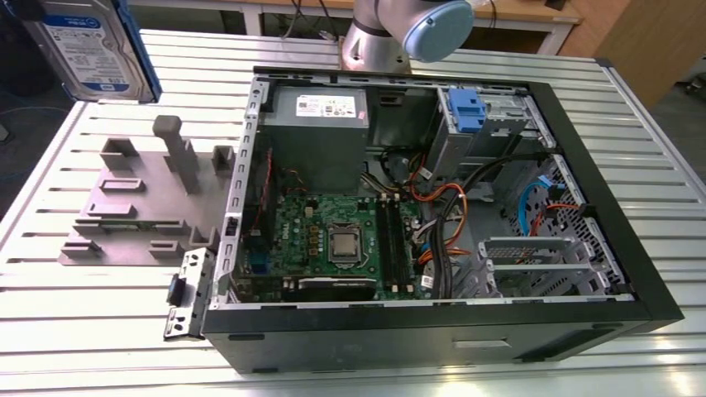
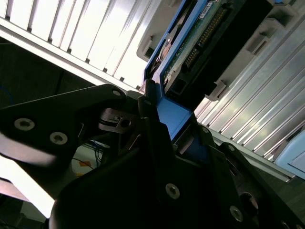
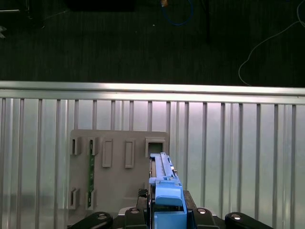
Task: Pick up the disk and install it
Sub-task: 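Pick up the disk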
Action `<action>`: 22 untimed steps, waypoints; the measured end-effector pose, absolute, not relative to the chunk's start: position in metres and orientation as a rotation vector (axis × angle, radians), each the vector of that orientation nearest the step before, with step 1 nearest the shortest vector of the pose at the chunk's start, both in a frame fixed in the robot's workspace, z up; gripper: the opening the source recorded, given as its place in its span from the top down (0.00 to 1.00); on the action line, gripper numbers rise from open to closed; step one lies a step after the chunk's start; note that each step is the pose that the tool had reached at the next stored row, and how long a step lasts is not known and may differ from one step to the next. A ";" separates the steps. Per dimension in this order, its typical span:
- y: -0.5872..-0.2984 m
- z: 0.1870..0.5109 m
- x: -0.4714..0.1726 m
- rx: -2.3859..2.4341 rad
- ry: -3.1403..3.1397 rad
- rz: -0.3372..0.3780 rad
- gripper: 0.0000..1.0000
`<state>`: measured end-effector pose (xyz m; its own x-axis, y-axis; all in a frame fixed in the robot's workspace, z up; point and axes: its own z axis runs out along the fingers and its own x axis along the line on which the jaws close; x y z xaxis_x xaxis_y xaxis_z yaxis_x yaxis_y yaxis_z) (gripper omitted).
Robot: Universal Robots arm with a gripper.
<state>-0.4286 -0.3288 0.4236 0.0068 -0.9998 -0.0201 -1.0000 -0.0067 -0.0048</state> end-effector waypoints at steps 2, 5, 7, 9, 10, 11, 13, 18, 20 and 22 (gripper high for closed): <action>-0.329 0.424 -0.429 -2.217 2.202 0.017 0.64; -0.329 0.426 -0.429 -2.217 2.202 0.017 0.64; -0.329 0.427 -0.429 -2.217 2.202 0.017 0.64; -0.329 0.428 -0.429 -2.217 2.202 0.017 0.64; -0.329 0.429 -0.429 -2.217 2.202 0.017 0.64; -0.329 0.429 -0.429 -2.217 2.202 0.017 0.64; -0.329 0.430 -0.429 -2.217 2.202 0.017 0.64; -0.329 0.433 -0.429 -2.217 2.202 0.017 0.64; -0.329 0.434 -0.429 -2.217 2.202 0.017 0.64; -0.329 0.435 -0.429 -2.217 2.202 0.017 0.64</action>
